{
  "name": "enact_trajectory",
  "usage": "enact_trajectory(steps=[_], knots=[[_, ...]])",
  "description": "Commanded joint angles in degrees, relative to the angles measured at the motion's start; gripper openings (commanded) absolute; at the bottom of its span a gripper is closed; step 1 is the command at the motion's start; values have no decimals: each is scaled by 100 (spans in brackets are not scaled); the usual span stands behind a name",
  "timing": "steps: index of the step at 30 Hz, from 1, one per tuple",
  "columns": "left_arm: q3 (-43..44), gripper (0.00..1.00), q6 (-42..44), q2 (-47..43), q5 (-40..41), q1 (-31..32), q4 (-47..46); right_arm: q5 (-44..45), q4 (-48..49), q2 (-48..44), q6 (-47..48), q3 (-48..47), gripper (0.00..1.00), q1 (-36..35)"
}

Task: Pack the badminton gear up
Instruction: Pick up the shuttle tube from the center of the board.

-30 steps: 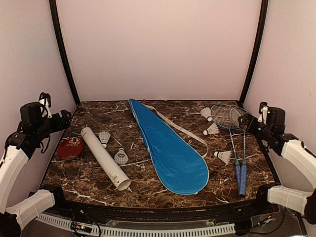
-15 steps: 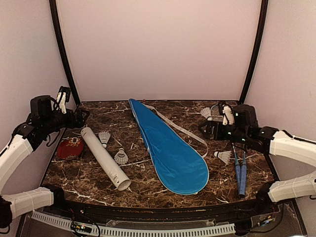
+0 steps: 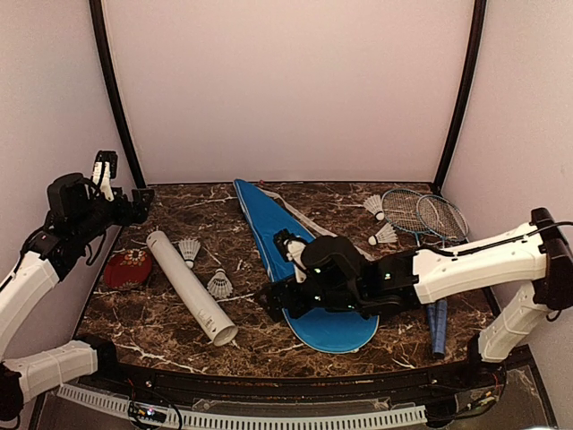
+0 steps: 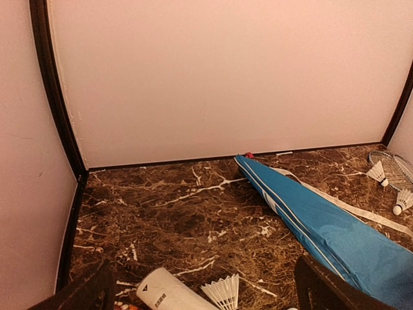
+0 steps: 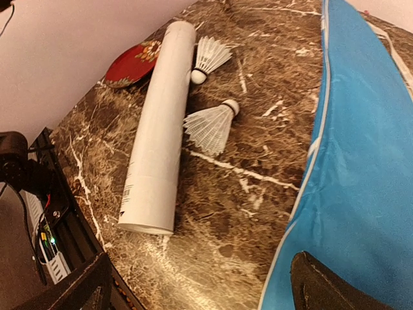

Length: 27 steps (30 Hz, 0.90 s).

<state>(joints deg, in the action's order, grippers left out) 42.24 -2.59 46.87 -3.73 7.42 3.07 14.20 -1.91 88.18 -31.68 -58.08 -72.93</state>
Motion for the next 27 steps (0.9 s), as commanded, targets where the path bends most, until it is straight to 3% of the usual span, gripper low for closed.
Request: enact_trajectory(steps=[1, 13, 15, 27], knots=[[-75, 99, 22, -283, 617, 11, -12, 278, 106, 763, -33, -660, 97, -439], [-5, 99, -52, -148, 647, 6, 135, 276, -673, 2438, 401, -2517, 96, -976], [3, 99, -65, -127, 633, 13, 149, 273, -831, 2771, 455, -2848, 91, -994], [61, 99, -144, -99, 541, 8, 209, 618, -2429, 4127, 342, -4702, 87, -959]])
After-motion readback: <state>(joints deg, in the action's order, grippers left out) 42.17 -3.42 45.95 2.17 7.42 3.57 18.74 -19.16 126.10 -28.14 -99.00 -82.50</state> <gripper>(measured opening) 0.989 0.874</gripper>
